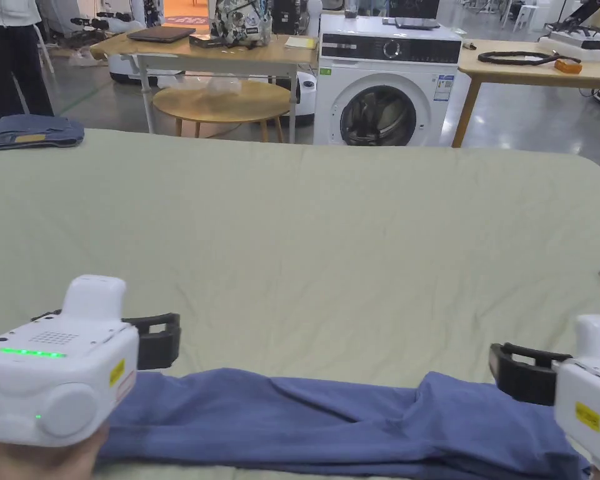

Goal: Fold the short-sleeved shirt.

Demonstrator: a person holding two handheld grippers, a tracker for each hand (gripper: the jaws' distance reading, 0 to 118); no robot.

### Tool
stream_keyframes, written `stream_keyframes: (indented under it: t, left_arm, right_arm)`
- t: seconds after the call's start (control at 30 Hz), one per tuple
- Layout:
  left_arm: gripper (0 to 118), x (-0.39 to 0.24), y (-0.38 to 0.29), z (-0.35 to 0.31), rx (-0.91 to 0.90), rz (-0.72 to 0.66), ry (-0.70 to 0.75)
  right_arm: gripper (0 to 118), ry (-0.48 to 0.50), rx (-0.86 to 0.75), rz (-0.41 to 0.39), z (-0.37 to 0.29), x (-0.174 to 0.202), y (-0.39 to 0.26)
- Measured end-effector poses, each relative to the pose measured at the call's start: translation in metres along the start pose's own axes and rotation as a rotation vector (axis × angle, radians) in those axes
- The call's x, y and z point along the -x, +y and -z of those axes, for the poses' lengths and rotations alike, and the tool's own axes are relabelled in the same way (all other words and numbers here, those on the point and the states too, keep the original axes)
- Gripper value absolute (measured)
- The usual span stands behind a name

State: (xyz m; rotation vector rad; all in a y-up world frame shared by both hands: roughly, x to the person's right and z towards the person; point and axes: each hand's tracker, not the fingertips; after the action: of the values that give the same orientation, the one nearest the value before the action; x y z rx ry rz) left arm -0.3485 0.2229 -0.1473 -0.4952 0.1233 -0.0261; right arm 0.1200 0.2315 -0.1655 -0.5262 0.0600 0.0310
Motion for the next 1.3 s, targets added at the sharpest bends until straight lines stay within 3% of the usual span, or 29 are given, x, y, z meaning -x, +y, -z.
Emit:
stream_keyframes:
  t: [0.03, 0.17, 0.23, 0.27, 0.3, 0.33, 0.37, 0.47, 0.6, 0.8, 0.9, 0.97, 1.13, 1.17, 1.2, 1.23, 1.27, 1.3]
  left_arm:
    - [0, -0.007, 0.001, 0.002, -0.009, -0.002, -0.007]
    - [0, -0.038, 0.008, 0.003, -0.063, 0.042, -0.03]
    - [0, -0.04, 0.009, 0.002, -0.067, 0.037, -0.056]
    - [11, -0.041, 0.009, 0.003, -0.053, 0.043, -0.067]
    - [38, -0.04, 0.01, 0.004, -0.053, 0.038, -0.066]
    - [76, -0.035, 0.009, 0.004, -0.05, 0.046, -0.08]
    - [105, -0.028, 0.009, 0.006, -0.033, 0.059, -0.076]
    - [112, 0.011, 0.005, 0.019, 0.074, -0.034, -0.205]
    - [112, 0.072, -0.017, 0.037, 0.242, -0.155, -0.269]
    - [112, 0.161, -0.066, 0.065, 0.434, -0.442, -0.456]
    - [112, 0.175, -0.086, 0.078, 0.491, -0.519, -0.558]
    - [112, 0.179, -0.1, 0.088, 0.559, -0.648, -0.621]
    - [110, 0.173, -0.112, 0.096, 0.515, -0.837, -0.847]
    - [92, 0.166, -0.114, 0.099, 0.565, -0.856, -0.882]
    - [59, 0.157, -0.114, 0.1, 0.565, -0.81, -0.884]
    - [16, 0.15, -0.113, 0.1, 0.571, -0.759, -0.91]
    - [3, 0.142, -0.111, 0.101, 0.586, -0.718, -0.913]
    - [3, 0.134, -0.109, 0.102, 0.593, -0.716, -0.931]
  right_arm:
    - [0, 0.017, -0.03, 0.002, 0.001, 0.007, 0.002]
    - [0, -0.06, -0.106, -0.008, 0.008, 0.033, 0.0]
    - [0, -0.023, -0.096, -0.005, 0.009, 0.041, 0.001]
    - [0, -0.011, -0.094, 0.001, 0.008, 0.045, 0.003]
    - [0, -0.019, -0.096, 0.0, 0.008, 0.049, 0.004]
    - [0, -0.018, -0.097, -0.012, 0.007, 0.051, 0.004]
    - [0, -0.009, -0.098, -0.014, 0.006, 0.052, 0.006]
    - [0, 0.007, -0.1, -0.01, 0.007, 0.052, 0.008]
    - [0, 0.022, -0.093, -0.018, 0.01, 0.052, 0.004]
    - [0, 0.05, -0.04, -0.029, 0.019, 0.055, -0.005]
    - [0, 0.055, -0.025, -0.028, 0.021, 0.06, -0.008]
    - [0, 0.06, -0.018, -0.026, 0.022, 0.06, -0.009]
    - [0, 0.067, -0.01, -0.035, 0.021, 0.061, -0.008]
    - [0, 0.07, -0.01, -0.03, 0.021, 0.061, -0.008]
    - [0, 0.075, -0.008, -0.026, 0.022, 0.06, -0.007]
    - [0, 0.077, -0.007, -0.022, 0.022, 0.06, -0.008]
    - [0, 0.076, -0.007, -0.021, 0.022, 0.06, -0.008]
    - [0, 0.077, -0.006, -0.022, 0.022, 0.06, -0.008]
